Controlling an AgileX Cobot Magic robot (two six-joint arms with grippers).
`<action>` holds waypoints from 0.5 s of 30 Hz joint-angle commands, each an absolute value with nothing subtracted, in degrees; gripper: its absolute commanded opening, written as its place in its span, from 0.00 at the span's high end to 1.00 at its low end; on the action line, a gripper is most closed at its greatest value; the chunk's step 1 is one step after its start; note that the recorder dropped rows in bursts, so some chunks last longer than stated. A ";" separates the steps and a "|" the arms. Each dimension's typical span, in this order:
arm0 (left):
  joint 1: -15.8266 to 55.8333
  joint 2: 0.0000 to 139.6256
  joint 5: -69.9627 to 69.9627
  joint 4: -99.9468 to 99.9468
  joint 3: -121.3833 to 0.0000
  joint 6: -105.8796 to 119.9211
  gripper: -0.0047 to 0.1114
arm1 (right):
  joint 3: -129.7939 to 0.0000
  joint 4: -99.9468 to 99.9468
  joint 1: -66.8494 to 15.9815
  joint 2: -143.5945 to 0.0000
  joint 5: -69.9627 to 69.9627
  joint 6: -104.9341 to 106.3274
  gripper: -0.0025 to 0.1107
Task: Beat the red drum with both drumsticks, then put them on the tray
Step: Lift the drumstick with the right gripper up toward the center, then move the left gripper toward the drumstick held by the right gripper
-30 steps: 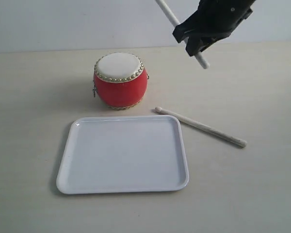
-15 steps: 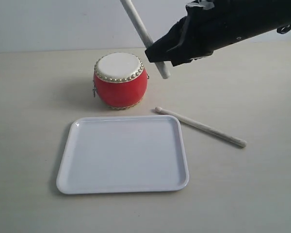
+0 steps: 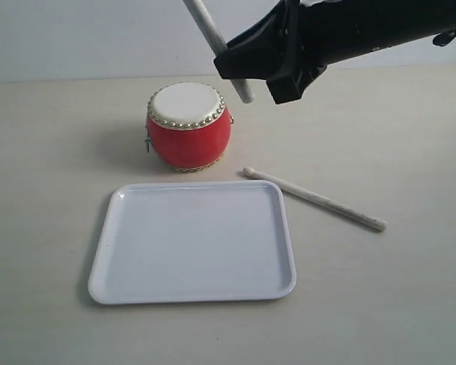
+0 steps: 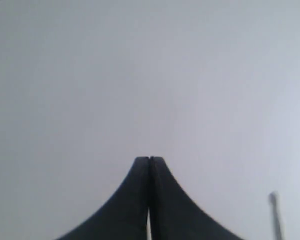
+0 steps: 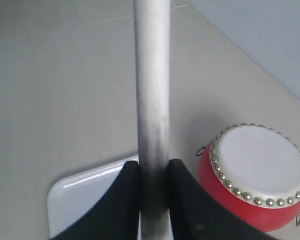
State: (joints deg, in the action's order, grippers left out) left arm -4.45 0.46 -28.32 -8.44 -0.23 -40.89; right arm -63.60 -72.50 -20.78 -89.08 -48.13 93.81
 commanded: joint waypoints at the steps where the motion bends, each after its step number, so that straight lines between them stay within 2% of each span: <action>1: -4.54 7.67 -37.29 -14.97 -9.12 -47.07 0.96 | -63.24 -76.14 -20.64 -88.86 -50.54 94.77 0.98; 7: -4.54 30.09 -38.35 -35.94 -24.28 -59.59 0.96 | -63.24 -79.25 -20.64 -88.86 -55.92 94.77 0.98; 11: -4.54 47.28 -49.12 -48.68 -29.85 -64.47 0.94 | -63.24 -80.06 -20.64 -89.13 -56.16 94.36 0.98; 15: -4.54 64.41 -62.53 -55.28 -33.89 -64.23 0.86 | -63.24 -83.65 -20.64 -91.22 -56.16 94.67 0.98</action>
State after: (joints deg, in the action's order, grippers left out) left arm -4.45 54.32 -54.00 -49.95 -31.62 -63.46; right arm -63.60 -80.70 -20.78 -89.77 -55.79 94.14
